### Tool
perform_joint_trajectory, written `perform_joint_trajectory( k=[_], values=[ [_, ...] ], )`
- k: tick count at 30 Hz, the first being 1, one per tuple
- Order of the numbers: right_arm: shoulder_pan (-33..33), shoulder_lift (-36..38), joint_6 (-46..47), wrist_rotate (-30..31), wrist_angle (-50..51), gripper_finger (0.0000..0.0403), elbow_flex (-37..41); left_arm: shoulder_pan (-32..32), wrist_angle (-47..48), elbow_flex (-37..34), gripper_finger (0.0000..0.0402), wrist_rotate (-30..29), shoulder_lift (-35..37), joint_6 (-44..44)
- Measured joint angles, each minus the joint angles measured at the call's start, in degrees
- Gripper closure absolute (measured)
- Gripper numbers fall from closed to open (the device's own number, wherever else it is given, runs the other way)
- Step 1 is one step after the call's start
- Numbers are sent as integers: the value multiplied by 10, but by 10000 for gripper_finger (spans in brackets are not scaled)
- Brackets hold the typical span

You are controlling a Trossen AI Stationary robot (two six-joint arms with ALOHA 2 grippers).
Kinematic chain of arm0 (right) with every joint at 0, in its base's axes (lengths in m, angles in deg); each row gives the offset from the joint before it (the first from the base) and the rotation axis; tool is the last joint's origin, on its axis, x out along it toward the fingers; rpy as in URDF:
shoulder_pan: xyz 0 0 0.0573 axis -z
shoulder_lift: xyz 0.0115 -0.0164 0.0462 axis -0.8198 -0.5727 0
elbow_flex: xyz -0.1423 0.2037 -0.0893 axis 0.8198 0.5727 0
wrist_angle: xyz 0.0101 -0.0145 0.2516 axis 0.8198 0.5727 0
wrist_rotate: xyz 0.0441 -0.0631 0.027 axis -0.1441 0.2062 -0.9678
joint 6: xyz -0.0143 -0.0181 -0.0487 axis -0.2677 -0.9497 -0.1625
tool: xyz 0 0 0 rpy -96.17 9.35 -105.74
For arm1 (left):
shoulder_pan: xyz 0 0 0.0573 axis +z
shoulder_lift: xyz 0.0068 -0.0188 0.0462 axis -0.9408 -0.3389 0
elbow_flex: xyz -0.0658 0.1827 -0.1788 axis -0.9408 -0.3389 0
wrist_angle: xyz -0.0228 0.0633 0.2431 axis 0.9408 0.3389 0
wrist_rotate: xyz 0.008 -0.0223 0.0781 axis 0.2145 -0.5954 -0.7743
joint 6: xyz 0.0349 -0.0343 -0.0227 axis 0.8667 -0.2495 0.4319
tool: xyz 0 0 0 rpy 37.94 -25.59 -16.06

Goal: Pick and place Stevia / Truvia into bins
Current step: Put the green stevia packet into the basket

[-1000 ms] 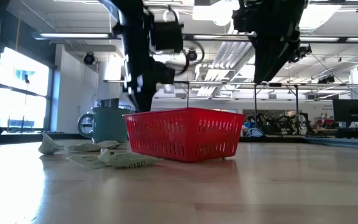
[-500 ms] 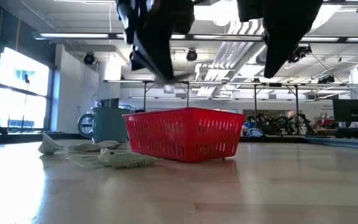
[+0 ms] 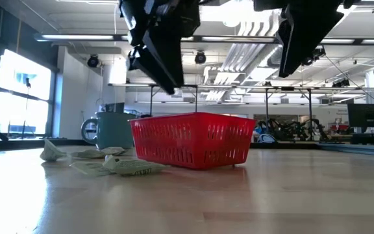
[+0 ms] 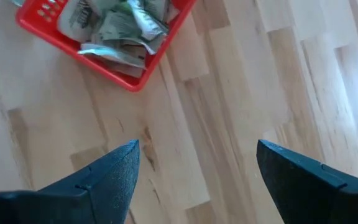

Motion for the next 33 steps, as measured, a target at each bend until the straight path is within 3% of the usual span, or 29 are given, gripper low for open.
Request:
perform_joint_trajectory(
  k=[3, 7, 11, 15, 19, 29, 33],
  values=[
    [-10, 0, -7, -2, -4, 91, 0, -19, 24, 0, 180, 26, -2, -14],
    [-27, 0, -13, 1, -1, 91, 0, -77, 135, -5, 169, -45, -1, -13],
    [-38, 0, -13, 11, -3, 91, 0, -43, 194, -53, 177, -51, 8, -64],
    [-39, 0, -12, 16, -4, 91, 0, 9, 134, -116, 190, -16, 51, -66],
    [-42, -1, -8, 9, 1, 91, 0, 81, 37, -178, 194, 61, 72, -29],
    [-80, -1, 41, 37, 34, 91, 0, 153, 30, -220, 195, 51, 73, 26],
    [-77, 0, 87, -9, 61, 91, 0, 172, 15, -220, 195, 55, 64, 51]
  ],
)
